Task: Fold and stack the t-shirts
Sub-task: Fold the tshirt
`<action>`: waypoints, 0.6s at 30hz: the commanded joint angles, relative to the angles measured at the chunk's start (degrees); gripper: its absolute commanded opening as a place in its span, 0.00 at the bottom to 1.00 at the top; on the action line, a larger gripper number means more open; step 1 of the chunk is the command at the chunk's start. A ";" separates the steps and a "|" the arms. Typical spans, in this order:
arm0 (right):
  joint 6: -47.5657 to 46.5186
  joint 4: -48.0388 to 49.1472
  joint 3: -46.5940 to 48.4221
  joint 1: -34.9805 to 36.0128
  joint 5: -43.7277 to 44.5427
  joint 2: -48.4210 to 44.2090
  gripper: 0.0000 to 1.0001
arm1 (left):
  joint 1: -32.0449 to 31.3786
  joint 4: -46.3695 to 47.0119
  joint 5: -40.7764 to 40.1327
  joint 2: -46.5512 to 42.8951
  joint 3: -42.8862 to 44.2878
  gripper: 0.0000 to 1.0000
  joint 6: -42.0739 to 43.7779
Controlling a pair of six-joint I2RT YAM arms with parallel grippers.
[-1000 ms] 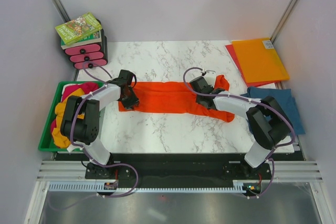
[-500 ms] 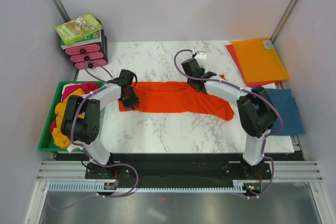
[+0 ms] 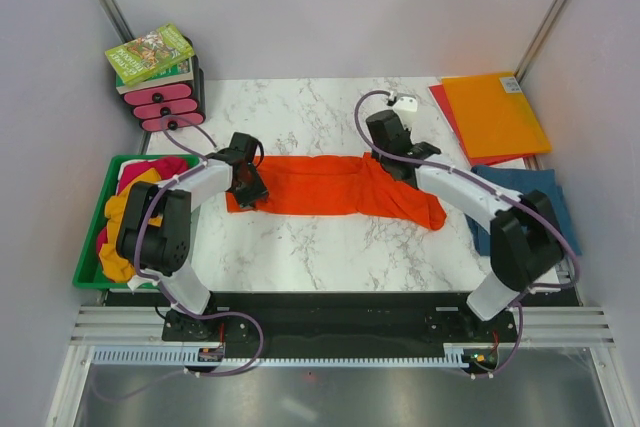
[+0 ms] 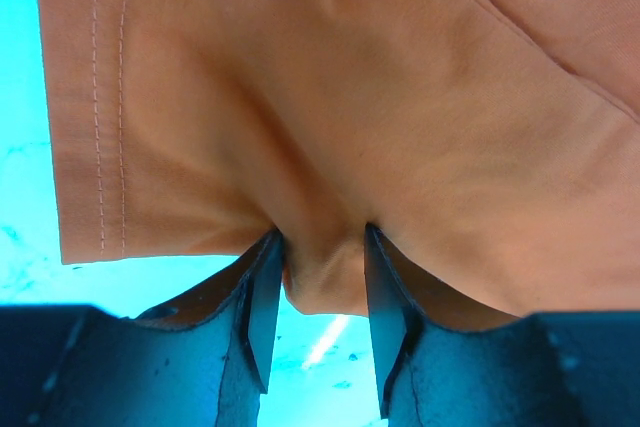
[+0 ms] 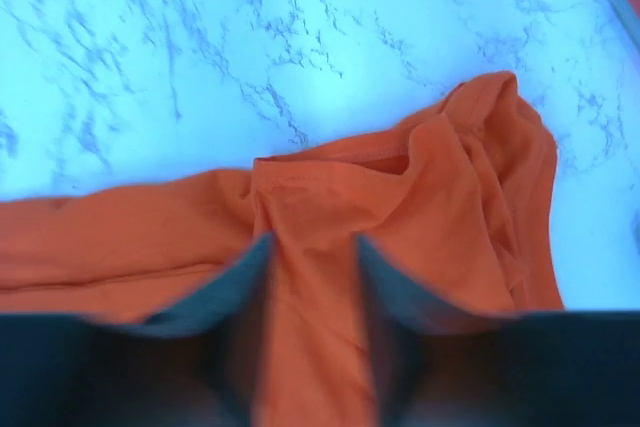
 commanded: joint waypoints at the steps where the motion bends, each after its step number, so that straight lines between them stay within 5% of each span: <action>1: 6.62 -0.51 -8.49 0.12 -1.44 -7.42 0.07 | -0.68 -0.65 0.29 -0.70 -1.71 0.45 -0.61; 2: 7.60 -0.60 -9.99 0.12 -1.62 -7.51 0.00 | -0.68 -0.82 0.46 -0.70 -1.71 0.45 -0.61; 18: 20.18 -0.95 -14.57 -5.15 -9.35 6.02 0.00 | -0.33 -3.46 -0.06 2.54 -1.18 0.42 -1.66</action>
